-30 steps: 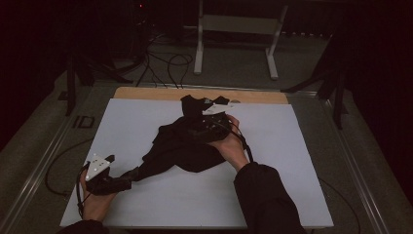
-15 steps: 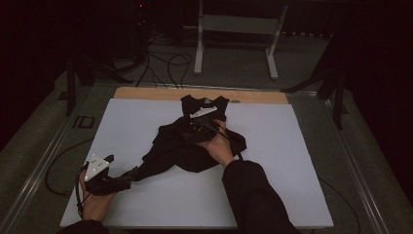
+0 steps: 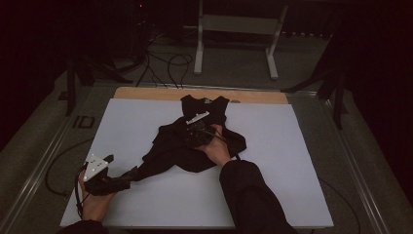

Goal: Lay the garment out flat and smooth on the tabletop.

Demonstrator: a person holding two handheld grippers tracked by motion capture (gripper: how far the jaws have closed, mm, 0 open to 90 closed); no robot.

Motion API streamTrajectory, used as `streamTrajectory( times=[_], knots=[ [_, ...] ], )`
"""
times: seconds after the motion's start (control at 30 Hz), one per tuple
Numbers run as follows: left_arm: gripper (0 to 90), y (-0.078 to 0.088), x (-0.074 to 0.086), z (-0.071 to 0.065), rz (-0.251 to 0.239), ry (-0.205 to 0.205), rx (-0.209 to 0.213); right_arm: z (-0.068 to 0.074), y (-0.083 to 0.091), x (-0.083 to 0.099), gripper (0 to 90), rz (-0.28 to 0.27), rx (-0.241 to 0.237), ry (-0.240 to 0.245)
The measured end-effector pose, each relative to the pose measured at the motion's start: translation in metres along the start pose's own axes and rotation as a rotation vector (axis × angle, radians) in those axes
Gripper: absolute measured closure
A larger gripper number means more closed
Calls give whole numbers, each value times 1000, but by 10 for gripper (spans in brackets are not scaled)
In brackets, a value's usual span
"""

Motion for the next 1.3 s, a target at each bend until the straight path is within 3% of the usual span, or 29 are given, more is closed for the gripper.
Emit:
streamTrajectory(
  times=[0.1, 0.17, 0.23, 0.27, 0.3, 0.33, 0.37, 0.43, 0.47, 0.5, 0.57, 0.83, 1.3],
  knots=[
    [30, 0, 0, 0, 1, -1, 0, 1, -1, 0, 267, 4, -4, 9],
    [31, 0, 0, 0, 1, -1, 1, 0, -1, 0, 314, 5, -15, 9],
    [33, 0, 0, 0, 1, -1, 1, -2, 2, 0, 457, 3, -29, -2],
    [33, 0, 0, 0, 2, 0, 0, -2, 2, 0, 457, 3, -29, -2],
    [34, 0, 0, 0, 3, -1, -1, -3, 3, 0, 534, -1, -38, -1],
    [34, 0, 1, 0, 4, -3, 0, -3, 3, 0, 534, -1, -38, -1],
    [34, 0, 0, 0, 3, -3, 0, -3, 4, 0, 615, -3, -49, -2],
    [35, 0, 0, 0, 3, -4, 0, -3, 5, 0, 647, -2, -58, -1],
    [36, 0, 0, 0, 3, -3, 0, -3, 6, -1, 738, -7, -67, -2],
    [36, 0, 0, 0, 3, -3, 0, -3, 6, -1, 738, -7, -67, -2],
    [37, 0, 0, 0, 3, -4, 0, -2, 8, -2, 825, -19, -72, 9],
    [37, 0, 0, 0, 3, -3, 1, 1, 14, -4, 851, -29, -94, 22],
    [37, 0, 0, 0, 1, -2, -2, 3, 32, -7, 856, -34, -85, 34]
  ],
)
Point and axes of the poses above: each handheld gripper's, and its own axes: y roughly backward along the jaws, x roughly out of its underside, z roughly to its left, the point moved 10 cm from there along -y, roughly forward along the jaws, and after that the axes turned 5 degrees about -y, right-handed, at the moved point
